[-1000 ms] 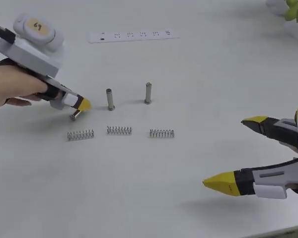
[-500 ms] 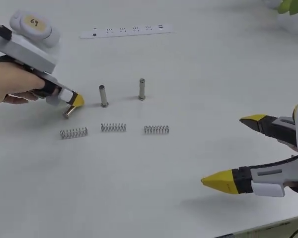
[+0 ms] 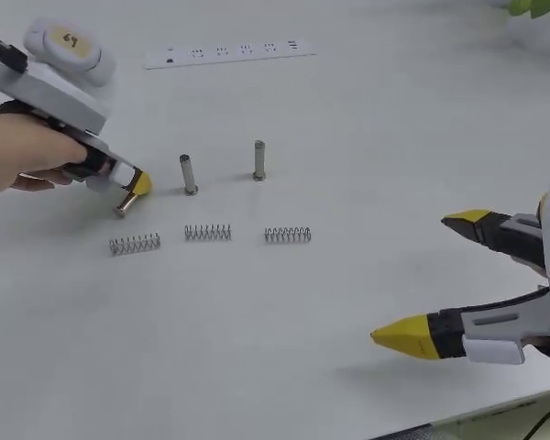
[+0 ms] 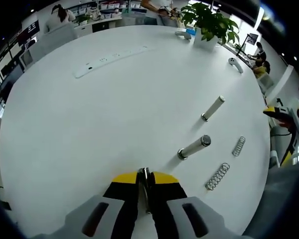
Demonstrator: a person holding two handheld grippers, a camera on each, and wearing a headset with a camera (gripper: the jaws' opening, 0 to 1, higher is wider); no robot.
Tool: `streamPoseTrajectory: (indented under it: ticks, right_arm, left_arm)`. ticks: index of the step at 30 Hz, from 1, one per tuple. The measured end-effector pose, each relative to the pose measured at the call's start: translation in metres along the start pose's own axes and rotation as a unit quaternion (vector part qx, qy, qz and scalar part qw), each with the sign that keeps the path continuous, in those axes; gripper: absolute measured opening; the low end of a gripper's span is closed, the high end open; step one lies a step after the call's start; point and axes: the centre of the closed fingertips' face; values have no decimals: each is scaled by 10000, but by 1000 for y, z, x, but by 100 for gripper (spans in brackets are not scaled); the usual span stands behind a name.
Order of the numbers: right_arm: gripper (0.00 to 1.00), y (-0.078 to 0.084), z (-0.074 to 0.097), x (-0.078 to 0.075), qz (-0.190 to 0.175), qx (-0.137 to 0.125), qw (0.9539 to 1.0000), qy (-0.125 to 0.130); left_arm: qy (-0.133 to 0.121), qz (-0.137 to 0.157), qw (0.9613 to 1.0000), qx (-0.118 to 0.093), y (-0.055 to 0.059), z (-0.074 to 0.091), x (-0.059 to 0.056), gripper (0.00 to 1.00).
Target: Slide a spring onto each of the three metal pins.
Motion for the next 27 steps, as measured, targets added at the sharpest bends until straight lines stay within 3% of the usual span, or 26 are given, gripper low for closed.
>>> streamPoseTrajectory:
  ticks: [7, 27]
  right_arm:
    - [99, 0, -1, 2, 24, 9, 10000, -14]
    - [99, -3, -4, 6, 65, 5, 10000, -64]
  left_arm:
    - [-185, -89, 9998, 49, 1, 1, -1, 0]
    - [-158, 446, 9986, -230, 6, 11, 8, 0]
Point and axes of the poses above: the centre of the closed fingertips' face, and the gripper's own axes: z roughly backward along the fingers, x roughly to its left, y roughly out of its underside, and after that the axes turned 3 degrees about -z, right-handed
